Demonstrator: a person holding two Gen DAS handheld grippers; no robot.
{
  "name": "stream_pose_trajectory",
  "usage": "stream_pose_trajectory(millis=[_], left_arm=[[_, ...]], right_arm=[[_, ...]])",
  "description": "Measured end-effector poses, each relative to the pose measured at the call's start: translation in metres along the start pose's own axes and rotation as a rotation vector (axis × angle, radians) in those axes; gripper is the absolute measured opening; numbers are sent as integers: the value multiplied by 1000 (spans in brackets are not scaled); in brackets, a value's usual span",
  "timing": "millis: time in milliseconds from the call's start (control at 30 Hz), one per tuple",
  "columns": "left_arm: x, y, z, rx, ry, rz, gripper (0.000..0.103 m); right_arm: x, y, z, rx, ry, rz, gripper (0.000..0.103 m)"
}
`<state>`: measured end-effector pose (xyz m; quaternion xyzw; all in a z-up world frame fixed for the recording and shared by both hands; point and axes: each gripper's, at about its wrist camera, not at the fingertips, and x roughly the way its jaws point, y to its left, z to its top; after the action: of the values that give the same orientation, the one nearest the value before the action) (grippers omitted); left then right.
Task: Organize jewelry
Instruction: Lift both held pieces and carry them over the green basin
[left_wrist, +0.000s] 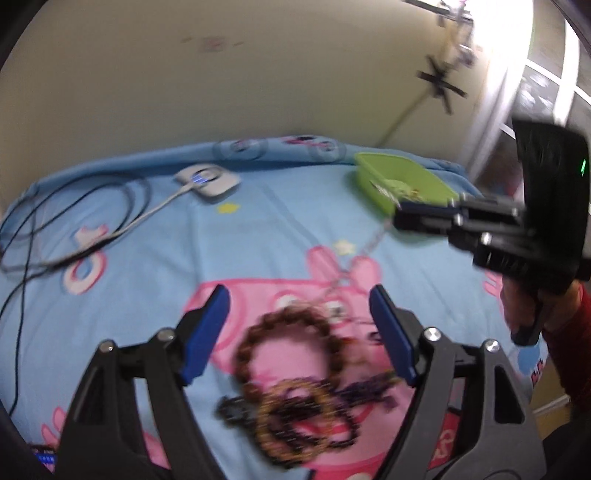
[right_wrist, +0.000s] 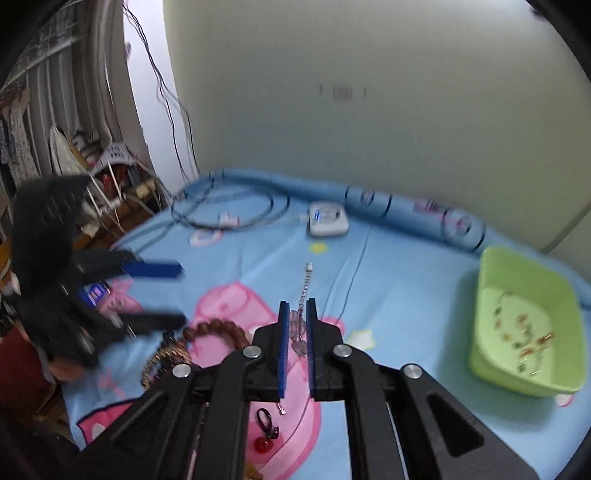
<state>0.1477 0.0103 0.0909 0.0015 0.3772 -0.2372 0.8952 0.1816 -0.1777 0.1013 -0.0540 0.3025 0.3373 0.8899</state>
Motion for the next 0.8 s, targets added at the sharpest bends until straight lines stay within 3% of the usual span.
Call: stream_pose_trajectory(millis=[267, 400, 467, 500, 533, 600, 800], left_arm=[[28, -55, 15, 173, -43, -8, 74], [57, -66, 29, 179, -10, -52, 73], [64, -73, 38, 177, -13, -89, 63], [66, -75, 42, 177, -10, -110, 48], [67, -77, 45, 179, -4, -120, 22], [71, -83, 54, 185, 21, -121, 5], [46, -95, 97, 231, -31, -147, 5]], right_arm=[[-70, 10, 30, -3, -182, -37, 0], [-99, 15, 43, -17, -248, -50, 0], [-112, 15, 49, -18, -277, -64, 0], [-116, 14, 50, -17, -287, -70, 0], [-122, 12, 52, -14, -301, -78, 0], [-133, 9, 55, -10, -324, -100, 0], [-157, -21, 68, 36, -387, -161, 0]])
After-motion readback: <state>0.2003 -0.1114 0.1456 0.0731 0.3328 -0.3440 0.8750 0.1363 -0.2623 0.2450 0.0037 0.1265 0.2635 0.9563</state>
